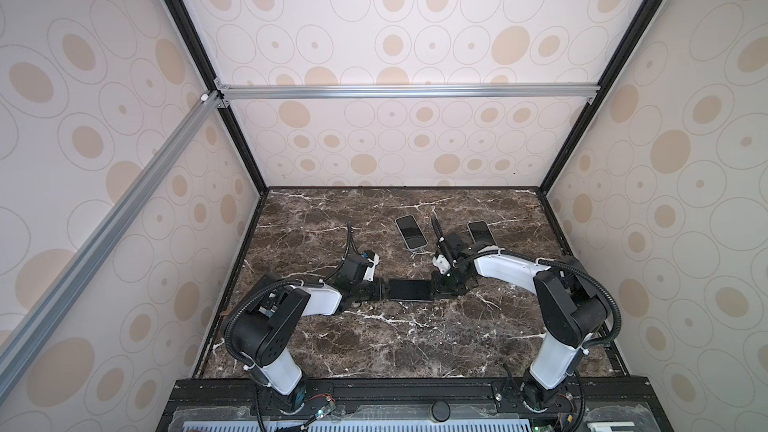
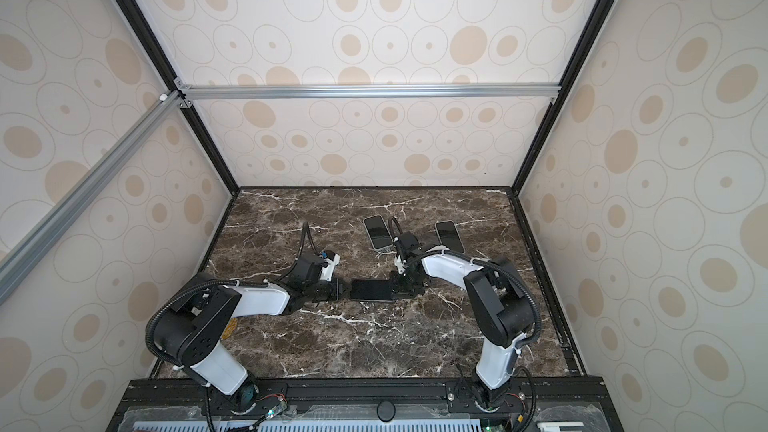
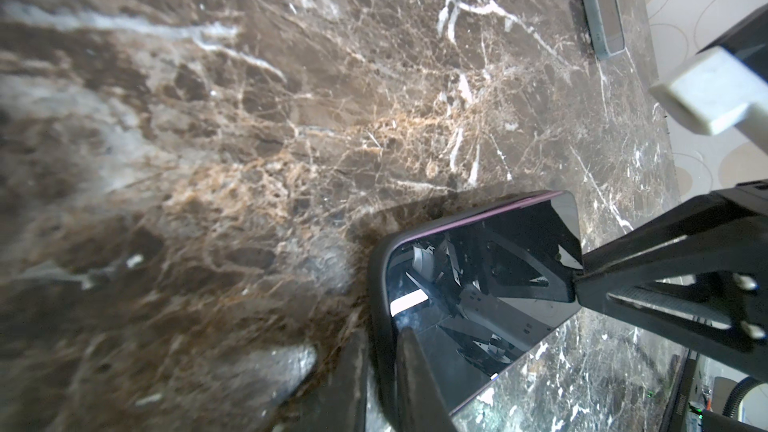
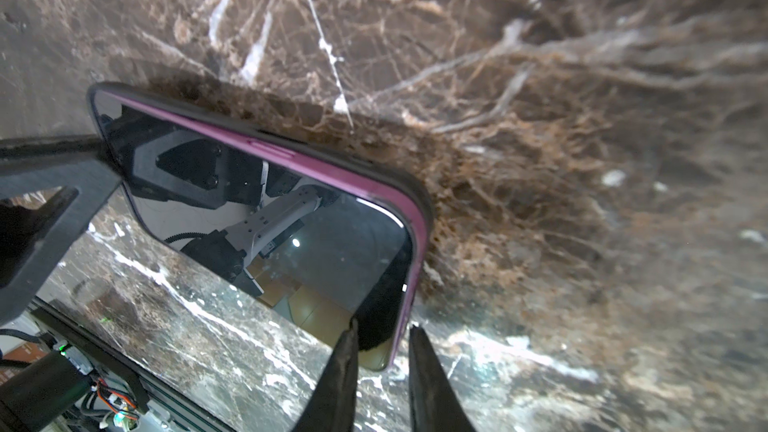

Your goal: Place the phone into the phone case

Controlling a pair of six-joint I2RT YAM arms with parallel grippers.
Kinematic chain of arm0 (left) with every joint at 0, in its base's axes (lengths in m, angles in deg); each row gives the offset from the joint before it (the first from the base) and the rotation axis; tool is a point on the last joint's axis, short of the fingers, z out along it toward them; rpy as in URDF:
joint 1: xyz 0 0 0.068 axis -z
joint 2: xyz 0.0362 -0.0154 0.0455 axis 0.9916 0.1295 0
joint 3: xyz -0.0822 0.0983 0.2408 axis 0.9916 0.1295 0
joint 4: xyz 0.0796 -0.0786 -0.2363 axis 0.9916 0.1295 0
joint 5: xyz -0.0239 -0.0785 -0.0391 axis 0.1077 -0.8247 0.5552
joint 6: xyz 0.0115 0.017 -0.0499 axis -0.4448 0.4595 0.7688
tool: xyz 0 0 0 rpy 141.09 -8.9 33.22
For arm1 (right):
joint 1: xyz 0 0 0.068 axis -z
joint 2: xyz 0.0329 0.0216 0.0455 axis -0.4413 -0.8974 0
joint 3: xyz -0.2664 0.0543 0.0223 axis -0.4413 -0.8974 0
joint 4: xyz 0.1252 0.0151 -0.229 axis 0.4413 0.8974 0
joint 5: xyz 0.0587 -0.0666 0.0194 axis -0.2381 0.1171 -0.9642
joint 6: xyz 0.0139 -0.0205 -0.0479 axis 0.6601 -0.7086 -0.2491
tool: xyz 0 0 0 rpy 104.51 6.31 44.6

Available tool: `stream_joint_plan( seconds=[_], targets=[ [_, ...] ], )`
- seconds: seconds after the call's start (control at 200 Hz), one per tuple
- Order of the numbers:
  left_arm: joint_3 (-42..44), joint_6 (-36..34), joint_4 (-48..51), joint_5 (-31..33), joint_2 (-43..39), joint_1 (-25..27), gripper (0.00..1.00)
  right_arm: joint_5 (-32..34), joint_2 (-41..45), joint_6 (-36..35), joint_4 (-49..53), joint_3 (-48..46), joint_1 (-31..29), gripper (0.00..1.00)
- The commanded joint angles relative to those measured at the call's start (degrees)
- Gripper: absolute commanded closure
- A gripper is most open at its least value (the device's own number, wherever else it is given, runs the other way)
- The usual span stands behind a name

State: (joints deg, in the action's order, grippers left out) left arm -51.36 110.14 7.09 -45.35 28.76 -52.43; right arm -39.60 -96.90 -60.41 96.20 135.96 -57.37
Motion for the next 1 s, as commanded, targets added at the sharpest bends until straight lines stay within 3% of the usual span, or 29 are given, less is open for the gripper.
stream_joint_plan(
  seconds=[0.0,0.3,0.77,0.995],
  targets=[
    [0.3,-1.3,2.9,0.8,0.1,0.2,0.85,0.4,-0.2,0.0,0.2,-1.6,-0.3,0.82],
    [0.5,-0.9,2.5,0.2,0.4,0.3,0.85,1.4,-3.8,0.5,-0.7,-4.3,-1.6,0.84],
    [0.6,-0.6,2.1,-0.2,0.7,0.3,0.85,9.8,-12.6,1.4,0.3,-7.0,-6.0,0.84],
    [0.7,-0.6,2.2,0.0,0.5,0.3,0.85,10.5,-15.6,1.7,-0.9,-7.4,-6.2,0.84]
  ],
)
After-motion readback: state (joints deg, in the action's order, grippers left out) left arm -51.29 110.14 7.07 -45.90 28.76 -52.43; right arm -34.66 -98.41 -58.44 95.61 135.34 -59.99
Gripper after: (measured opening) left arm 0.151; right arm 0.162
